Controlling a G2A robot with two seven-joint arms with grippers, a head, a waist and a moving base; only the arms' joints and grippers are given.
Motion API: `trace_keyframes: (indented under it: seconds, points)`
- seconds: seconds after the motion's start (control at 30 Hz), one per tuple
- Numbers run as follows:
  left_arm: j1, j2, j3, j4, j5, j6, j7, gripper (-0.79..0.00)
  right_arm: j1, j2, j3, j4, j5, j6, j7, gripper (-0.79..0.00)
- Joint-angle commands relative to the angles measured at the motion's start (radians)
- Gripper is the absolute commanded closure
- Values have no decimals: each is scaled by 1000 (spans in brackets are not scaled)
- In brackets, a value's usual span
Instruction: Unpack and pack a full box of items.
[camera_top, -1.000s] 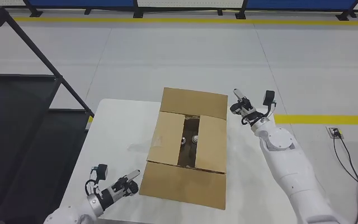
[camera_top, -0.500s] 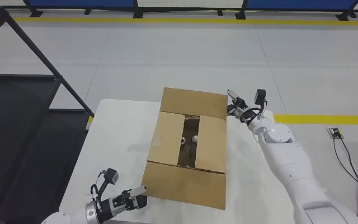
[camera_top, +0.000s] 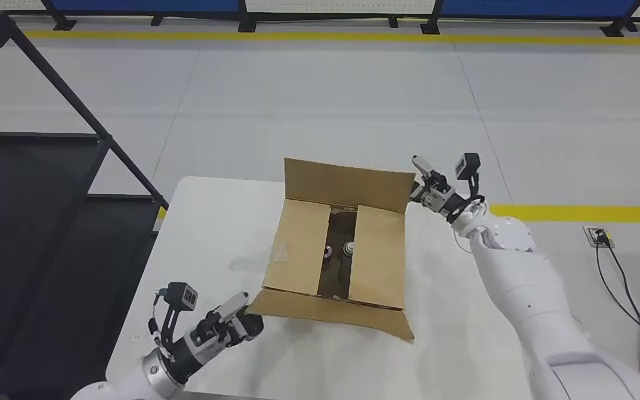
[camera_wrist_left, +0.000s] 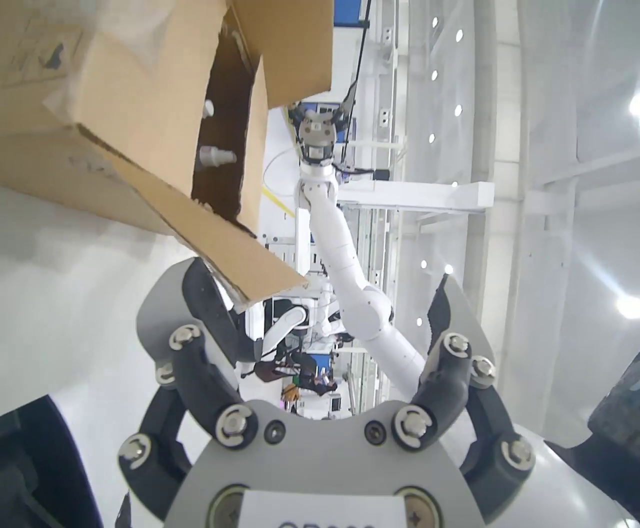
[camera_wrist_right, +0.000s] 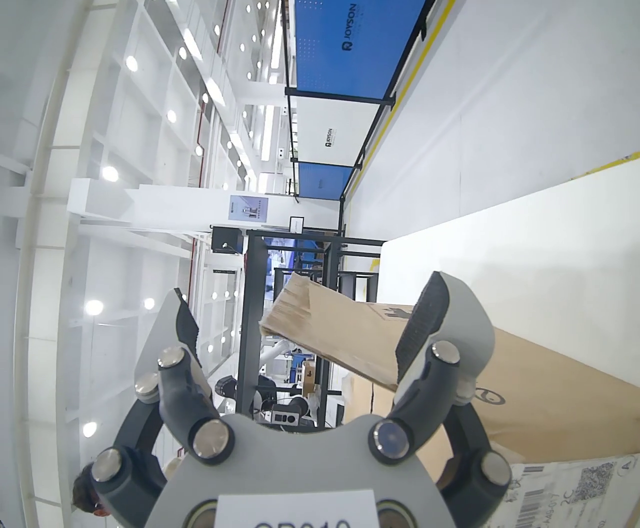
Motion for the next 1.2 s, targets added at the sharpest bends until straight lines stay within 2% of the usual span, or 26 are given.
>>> trace_keyframes:
  seconds: [0.0,0.17,0.27,0.53,0.83,1.17]
  points:
    - [-18,-2,12,-26,13,26,82,-785,-4,6,5,-17,-5,-7,20,-785]
    - [-84,-10,76,-51,77,88,257,-785,-29,26,21,-95,-28,-6,64,-785]
    - [-136,-15,131,-40,142,121,347,-785,-56,40,30,-163,-46,35,92,-785]
    - [-258,-34,278,21,287,192,541,-785,-151,71,51,-404,-71,283,145,-785]
    - [-361,-56,397,87,359,240,648,-785,-212,88,43,-590,-82,637,152,-785]
    - [-466,-84,495,166,425,298,736,-785,-249,97,30,-685,-72,781,122,-785]
